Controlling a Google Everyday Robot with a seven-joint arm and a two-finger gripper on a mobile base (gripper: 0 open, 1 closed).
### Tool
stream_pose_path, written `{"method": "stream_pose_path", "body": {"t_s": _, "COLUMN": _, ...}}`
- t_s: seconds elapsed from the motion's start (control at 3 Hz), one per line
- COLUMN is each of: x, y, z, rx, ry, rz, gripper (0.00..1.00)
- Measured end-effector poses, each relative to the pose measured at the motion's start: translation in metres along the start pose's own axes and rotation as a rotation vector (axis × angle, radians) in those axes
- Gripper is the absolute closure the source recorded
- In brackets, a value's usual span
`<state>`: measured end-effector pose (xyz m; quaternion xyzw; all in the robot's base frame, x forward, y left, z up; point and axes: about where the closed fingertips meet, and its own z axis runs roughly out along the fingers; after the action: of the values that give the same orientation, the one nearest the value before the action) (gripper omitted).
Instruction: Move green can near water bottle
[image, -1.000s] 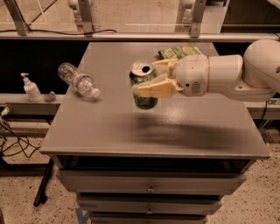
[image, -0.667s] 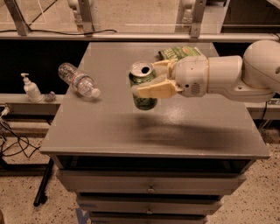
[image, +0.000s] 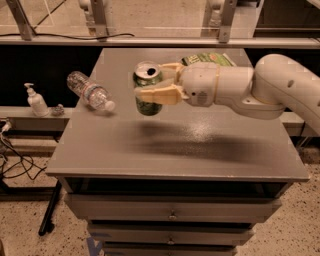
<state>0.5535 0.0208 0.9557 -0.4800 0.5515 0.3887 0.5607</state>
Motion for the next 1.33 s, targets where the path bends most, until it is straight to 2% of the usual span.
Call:
{"method": "stream_pose_path", "body": {"t_s": 0.33, "x": 0.020, "y": -0.018, "z": 0.029, "rx": -0.026, "ry": -0.024, "rz": -0.012, "gripper": 1.00}}
{"method": "stream_pose_path", "body": {"t_s": 0.67, "x": 0.037, "y": -0.029, "z": 0.055, "rx": -0.052, "ry": -0.045, "rz": 0.004, "gripper": 1.00}}
{"method": "stream_pose_path", "body": {"t_s": 1.0, "x": 0.046, "y": -0.036, "z": 0.078, "rx": -0.071, "ry": -0.055, "rz": 0.013, "gripper": 1.00}}
{"method": "stream_pose_path", "body": {"t_s": 1.33, "x": 0.058, "y": -0.038, "z": 0.089, "rx": -0.089, "ry": -0.032, "rz": 0.020, "gripper": 1.00}}
